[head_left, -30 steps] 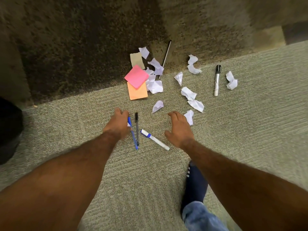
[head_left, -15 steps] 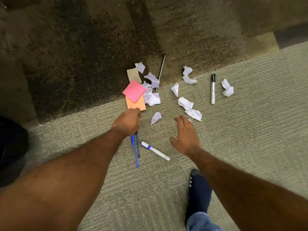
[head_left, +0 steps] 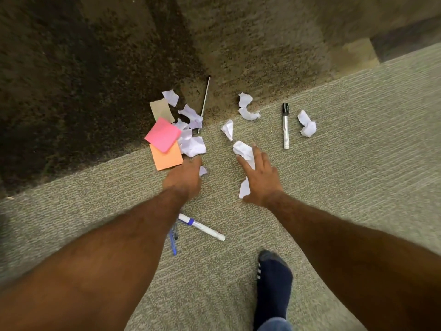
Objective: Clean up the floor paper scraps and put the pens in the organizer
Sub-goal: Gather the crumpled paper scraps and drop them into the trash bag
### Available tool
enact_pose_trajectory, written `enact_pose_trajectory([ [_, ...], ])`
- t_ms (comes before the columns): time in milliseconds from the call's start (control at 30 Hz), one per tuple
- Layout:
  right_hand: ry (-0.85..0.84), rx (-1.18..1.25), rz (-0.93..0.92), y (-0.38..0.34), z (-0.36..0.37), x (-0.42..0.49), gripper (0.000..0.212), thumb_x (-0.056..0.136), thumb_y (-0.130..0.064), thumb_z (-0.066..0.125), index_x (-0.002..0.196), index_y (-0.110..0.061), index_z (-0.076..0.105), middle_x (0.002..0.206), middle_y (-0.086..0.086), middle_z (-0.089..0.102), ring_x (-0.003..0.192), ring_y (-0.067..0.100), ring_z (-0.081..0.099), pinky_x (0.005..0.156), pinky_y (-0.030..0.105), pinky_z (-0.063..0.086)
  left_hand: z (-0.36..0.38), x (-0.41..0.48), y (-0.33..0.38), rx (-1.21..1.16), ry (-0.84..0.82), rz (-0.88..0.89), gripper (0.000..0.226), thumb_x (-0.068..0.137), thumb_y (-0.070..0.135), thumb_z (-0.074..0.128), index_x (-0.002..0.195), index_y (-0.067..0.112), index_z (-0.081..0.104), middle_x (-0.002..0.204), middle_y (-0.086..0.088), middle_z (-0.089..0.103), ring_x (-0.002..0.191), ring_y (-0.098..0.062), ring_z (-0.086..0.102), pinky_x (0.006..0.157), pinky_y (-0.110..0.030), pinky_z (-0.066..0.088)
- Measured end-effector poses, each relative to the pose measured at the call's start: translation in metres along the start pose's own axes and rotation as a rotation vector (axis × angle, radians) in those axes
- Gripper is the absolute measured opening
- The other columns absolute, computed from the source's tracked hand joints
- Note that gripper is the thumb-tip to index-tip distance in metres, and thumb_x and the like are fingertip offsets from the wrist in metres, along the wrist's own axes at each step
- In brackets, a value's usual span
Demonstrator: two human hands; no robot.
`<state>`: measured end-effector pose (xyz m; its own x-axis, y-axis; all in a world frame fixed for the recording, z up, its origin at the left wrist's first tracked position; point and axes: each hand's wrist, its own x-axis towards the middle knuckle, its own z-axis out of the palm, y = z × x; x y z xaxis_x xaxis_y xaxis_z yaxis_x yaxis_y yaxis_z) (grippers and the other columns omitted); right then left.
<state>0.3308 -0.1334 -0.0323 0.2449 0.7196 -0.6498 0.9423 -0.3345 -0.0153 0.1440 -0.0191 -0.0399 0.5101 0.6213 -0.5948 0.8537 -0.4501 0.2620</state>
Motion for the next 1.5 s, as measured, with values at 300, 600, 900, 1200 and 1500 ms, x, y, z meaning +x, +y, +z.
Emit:
enact_pose_trajectory([
  [300,0.051,0.115,-0.040,0.004,-0.002,0.015,0.090,0.080,-0.033,0.078,0.150,-0.039,0.023,0.163,0.004,0.003,0.148,0.034,0.011,0.106,0.053,0.043,-0.002,0.010,-0.010,-0.274,0.035,0.054,0.033,0.090,0.025,0.053,0.123,0.020,0.053,0.116,-0.012,0.064,0.091,-0.025,0.058,0.074,-0.032,0.041],
  [600,0.211,0.399,0.040,-0.002,-0.008,0.009,0.022,0.088,-0.002,0.062,0.103,-0.017,0.068,0.119,0.005,0.058,0.103,0.019,0.056,0.098,0.039,0.051,-0.008,0.015,0.003,-0.979,0.004,-0.223,0.013,0.093,0.024,0.058,0.085,0.015,0.063,0.068,-0.001,0.060,0.054,-0.014,0.054,0.045,-0.019,0.039],
  [900,0.452,1.305,0.176,-0.050,-0.038,0.000,0.021,0.085,-0.001,0.068,0.088,-0.019,0.059,0.090,-0.008,0.063,0.086,0.010,0.060,0.075,0.020,0.049,-0.018,0.004,0.017,-1.670,-0.054,-0.419,0.023,0.087,-0.001,0.043,0.092,0.017,0.055,0.086,-0.005,0.066,0.073,-0.018,0.054,0.061,-0.027,0.039],
  [1200,0.431,1.647,0.289,-0.123,-0.055,0.010,0.025,0.089,0.001,0.058,0.106,-0.016,0.062,0.105,0.006,0.069,0.097,0.023,0.068,0.082,0.035,0.059,-0.039,0.001,0.031,-2.229,-0.047,-0.399,0.032,0.090,0.013,0.034,0.101,0.003,0.062,0.084,-0.013,0.067,0.074,-0.023,0.068,0.066,-0.029,0.057],
  [1500,0.511,0.903,0.066,-0.139,-0.050,0.013,0.017,0.092,-0.024,0.052,0.107,-0.020,0.058,0.114,-0.005,0.045,0.110,0.011,0.038,0.101,0.034,0.035,-0.040,0.003,0.018,-2.109,-0.151,-0.286,0.019,0.092,0.025,0.061,0.103,0.010,0.058,0.097,-0.010,0.061,0.097,-0.027,0.060,0.089,-0.040,0.052],
])
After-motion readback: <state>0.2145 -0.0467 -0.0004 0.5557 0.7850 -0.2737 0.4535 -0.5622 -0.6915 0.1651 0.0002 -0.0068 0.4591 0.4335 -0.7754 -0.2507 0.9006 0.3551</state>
